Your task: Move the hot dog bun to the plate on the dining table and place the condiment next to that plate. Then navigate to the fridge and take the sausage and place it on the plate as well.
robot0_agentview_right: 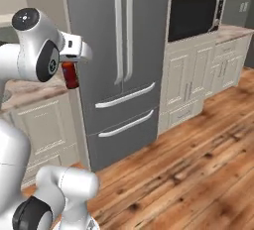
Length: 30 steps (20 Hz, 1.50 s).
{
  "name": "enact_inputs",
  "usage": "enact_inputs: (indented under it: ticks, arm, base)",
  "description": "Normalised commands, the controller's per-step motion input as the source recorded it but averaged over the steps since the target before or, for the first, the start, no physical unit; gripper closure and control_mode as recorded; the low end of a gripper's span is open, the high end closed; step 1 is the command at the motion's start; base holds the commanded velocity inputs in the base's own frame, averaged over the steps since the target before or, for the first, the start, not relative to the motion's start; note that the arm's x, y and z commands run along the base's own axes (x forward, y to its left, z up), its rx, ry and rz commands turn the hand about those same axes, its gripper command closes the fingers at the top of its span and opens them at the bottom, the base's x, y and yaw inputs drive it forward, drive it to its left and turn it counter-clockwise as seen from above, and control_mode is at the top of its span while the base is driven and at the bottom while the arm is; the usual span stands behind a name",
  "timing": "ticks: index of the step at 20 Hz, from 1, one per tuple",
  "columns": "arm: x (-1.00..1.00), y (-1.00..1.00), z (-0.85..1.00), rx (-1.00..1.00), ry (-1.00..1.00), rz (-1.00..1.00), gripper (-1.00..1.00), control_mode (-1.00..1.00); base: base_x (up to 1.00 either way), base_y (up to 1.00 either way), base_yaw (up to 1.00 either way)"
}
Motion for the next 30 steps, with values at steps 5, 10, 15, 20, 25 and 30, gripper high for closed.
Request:
enact_inputs:
  ticks: [5, 10, 15, 20, 25, 30]
  arm:
    - [0.00, 0.00, 0.00, 0.00, 0.00, 0.00, 1.00, 1.00]
    - [0.00, 0.00, 0.00, 0.00, 0.00, 0.00, 1.00, 1.00]
    - [0.00, 0.00, 0.00, 0.00, 0.00, 0.00, 1.00, 1.00]
    - [0.00, 0.00, 0.00, 0.00, 0.00, 0.00, 1.00, 1.00]
    - [0.00, 0.00, 0.00, 0.00, 0.00, 0.00, 1.00, 1.00]
    - [0.00, 0.00, 0.00, 0.00, 0.00, 0.00, 1.00, 1.00]
  base:
    - [0.44, -1.00, -0.64]
    - [0.84, -0.85, -0.56]
    - [1.00, -0.32, -0.49]
    - [1.00, 0.00, -0.48]
    - [1.00, 0.00, -0.48]
    - [1.00, 0.12, -0.52]
